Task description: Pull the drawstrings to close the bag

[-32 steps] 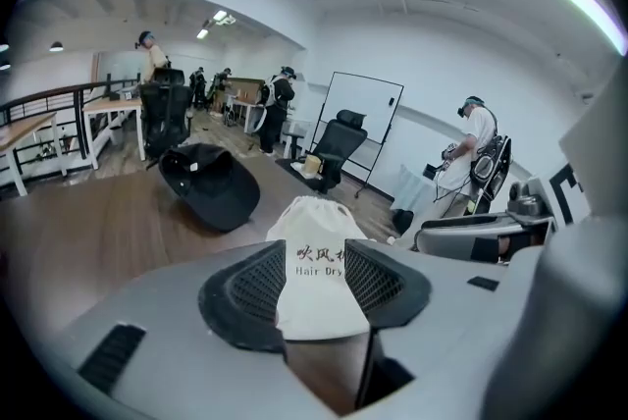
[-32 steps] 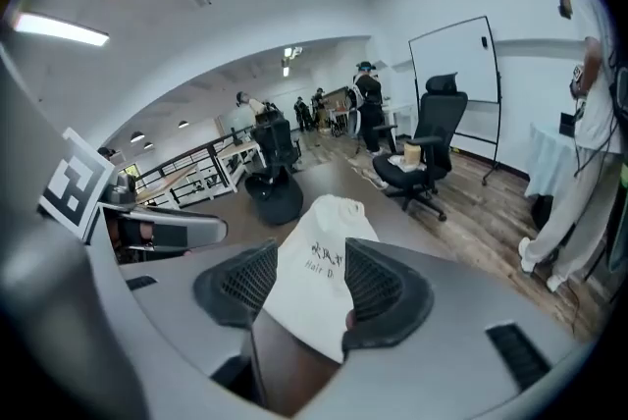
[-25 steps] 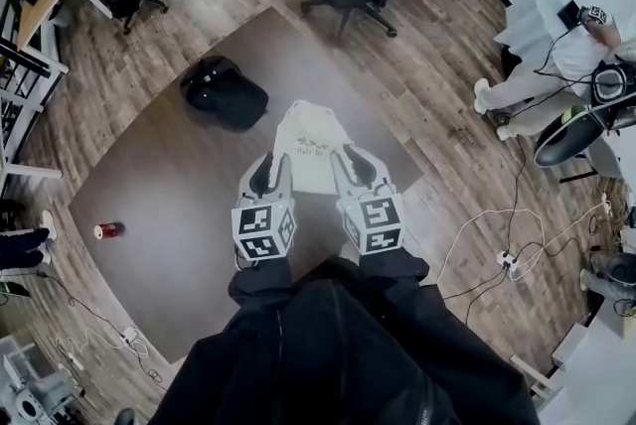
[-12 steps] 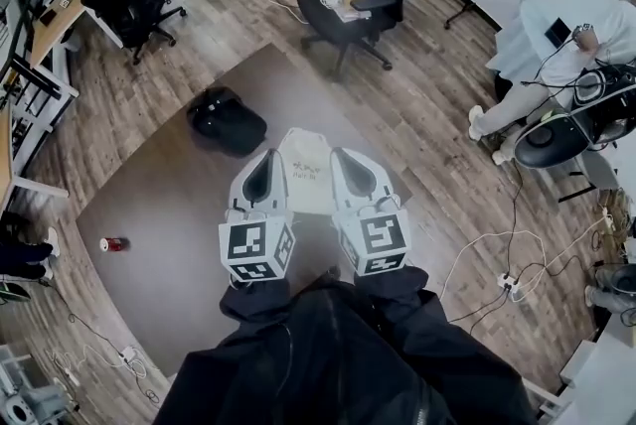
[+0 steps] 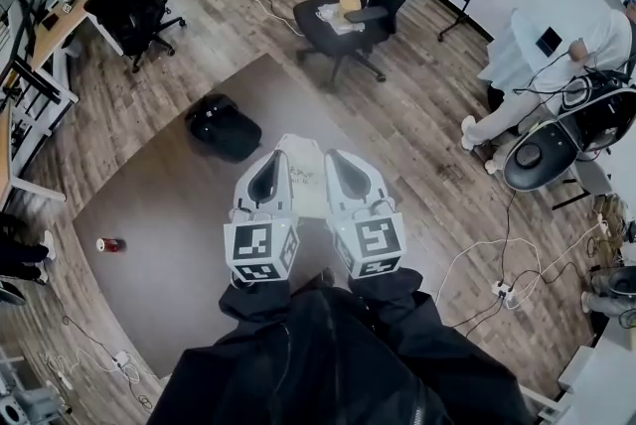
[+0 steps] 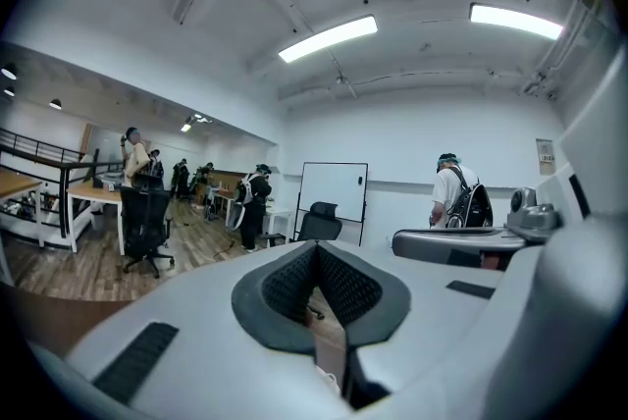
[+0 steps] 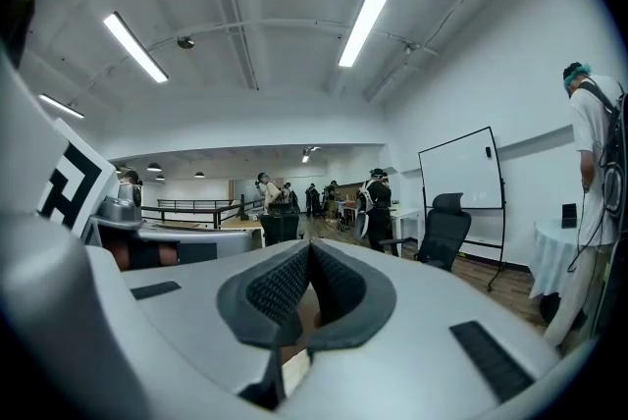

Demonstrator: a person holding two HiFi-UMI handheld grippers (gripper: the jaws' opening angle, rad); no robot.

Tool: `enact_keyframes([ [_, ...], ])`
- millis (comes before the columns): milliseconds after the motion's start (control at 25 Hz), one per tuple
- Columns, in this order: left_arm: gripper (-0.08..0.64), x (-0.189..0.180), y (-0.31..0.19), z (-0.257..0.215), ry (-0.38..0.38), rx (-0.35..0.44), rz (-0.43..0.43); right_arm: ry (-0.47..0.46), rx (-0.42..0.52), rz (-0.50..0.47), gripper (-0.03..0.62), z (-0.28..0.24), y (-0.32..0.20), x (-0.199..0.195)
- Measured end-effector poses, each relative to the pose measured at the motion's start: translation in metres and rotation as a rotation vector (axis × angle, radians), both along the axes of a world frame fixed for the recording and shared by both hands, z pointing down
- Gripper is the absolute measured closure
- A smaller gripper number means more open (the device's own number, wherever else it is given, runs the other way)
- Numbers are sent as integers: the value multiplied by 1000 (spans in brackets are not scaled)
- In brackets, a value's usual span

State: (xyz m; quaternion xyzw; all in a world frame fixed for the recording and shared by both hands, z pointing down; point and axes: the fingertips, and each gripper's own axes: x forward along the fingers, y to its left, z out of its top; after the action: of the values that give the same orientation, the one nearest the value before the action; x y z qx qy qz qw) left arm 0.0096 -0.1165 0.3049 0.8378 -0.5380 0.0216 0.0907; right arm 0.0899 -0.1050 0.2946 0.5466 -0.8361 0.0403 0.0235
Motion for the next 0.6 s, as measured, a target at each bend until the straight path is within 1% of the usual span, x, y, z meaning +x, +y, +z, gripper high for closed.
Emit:
enact_keyframes([
  [360, 529, 0, 7, 0, -7, 5, 5, 5, 14, 4, 572, -4, 7, -1],
  [600, 529, -8, 8, 0, -7, -1, -2, 2, 19, -5, 572, -5, 8, -8],
])
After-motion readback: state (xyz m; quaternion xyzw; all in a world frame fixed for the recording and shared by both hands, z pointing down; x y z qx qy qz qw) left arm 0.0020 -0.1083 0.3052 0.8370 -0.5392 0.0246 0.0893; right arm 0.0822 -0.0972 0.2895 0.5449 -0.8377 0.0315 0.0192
